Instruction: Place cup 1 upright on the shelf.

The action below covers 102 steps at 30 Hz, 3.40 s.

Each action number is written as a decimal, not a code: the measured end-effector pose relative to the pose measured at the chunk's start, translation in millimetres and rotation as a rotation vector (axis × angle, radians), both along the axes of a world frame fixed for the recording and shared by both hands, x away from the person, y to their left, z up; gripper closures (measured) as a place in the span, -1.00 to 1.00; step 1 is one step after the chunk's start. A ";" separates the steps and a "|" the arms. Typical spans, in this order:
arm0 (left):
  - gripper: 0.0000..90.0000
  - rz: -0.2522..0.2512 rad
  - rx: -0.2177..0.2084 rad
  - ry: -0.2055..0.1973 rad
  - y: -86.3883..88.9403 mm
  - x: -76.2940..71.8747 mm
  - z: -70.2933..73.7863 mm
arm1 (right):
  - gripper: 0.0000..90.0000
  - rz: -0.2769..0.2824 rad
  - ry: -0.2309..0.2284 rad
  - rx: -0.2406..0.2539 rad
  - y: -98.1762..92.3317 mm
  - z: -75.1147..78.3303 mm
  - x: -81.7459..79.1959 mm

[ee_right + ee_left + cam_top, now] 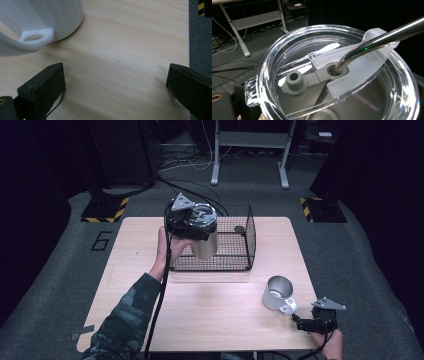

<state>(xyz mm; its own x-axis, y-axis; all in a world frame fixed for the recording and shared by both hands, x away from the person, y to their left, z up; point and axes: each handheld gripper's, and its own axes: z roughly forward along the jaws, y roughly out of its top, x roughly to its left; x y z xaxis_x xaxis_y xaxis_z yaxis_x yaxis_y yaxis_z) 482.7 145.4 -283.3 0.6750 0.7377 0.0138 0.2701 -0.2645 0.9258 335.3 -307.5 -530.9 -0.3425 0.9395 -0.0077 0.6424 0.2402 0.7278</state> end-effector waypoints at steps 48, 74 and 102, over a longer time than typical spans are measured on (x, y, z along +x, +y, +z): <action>-0.91 0.237 0.014 0.099 22.0 82.3 -43.8 | -0.96 -0.001 0.000 0.001 0.1 0.0 0.0; -0.92 0.331 0.065 0.182 14.8 108.0 -91.1 | -0.96 0.000 -0.001 0.002 0.1 -0.1 0.0; -0.92 0.338 0.118 0.236 12.0 106.5 -119.3 | -0.96 -0.001 0.001 0.001 0.2 0.1 0.0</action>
<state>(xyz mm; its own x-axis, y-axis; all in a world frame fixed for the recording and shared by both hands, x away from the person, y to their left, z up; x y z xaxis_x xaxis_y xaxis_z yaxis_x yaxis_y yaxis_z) 589.3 157.4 -402.6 0.3901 0.9207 -0.0148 0.5605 -0.2246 0.7971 335.3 -307.3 -530.8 -0.3418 0.9398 -0.0062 0.6430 0.2387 0.7277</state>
